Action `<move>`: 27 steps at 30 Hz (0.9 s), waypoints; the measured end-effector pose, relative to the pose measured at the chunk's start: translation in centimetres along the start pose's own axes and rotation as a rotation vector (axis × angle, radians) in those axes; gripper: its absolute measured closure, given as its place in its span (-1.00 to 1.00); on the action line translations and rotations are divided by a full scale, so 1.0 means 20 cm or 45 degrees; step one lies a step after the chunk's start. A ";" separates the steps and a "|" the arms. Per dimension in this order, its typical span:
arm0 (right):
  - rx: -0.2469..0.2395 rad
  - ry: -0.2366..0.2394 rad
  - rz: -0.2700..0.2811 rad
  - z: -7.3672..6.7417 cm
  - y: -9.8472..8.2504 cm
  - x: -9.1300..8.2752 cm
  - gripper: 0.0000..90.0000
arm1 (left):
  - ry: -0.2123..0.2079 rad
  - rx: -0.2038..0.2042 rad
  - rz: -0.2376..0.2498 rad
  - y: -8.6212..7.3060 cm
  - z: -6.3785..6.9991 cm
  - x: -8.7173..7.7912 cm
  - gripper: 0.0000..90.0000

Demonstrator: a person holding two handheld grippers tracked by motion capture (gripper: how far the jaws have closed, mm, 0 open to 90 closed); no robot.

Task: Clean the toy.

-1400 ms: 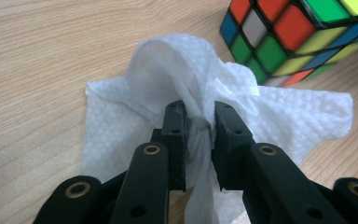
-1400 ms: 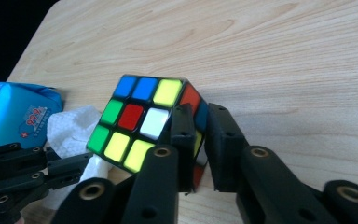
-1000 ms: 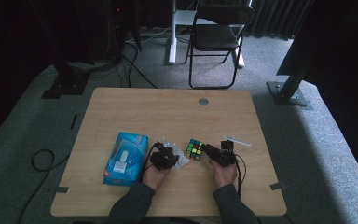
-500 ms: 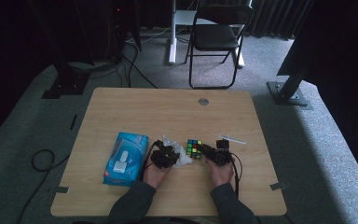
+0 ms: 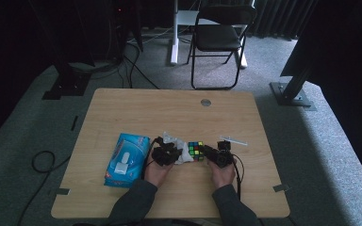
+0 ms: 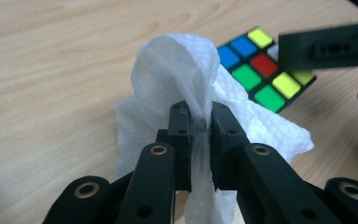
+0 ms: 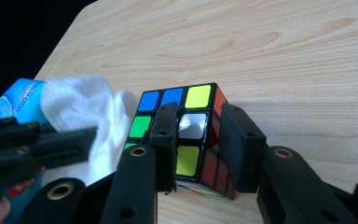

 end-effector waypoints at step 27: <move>-0.052 -0.019 0.003 -0.01 0.00 0.00 0.52 | 0.042 0.031 -0.008 0.11 0.03 0.10 0.80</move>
Point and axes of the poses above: each handheld gripper's, and its own axes: x roughly forward along the jaws, y roughly out of its top, z roughly to its right, the point moved 10 cm from there along x, roughly forward along the jaws, and after that the axes turned 5 degrees about -z, right-handed, at the moved point
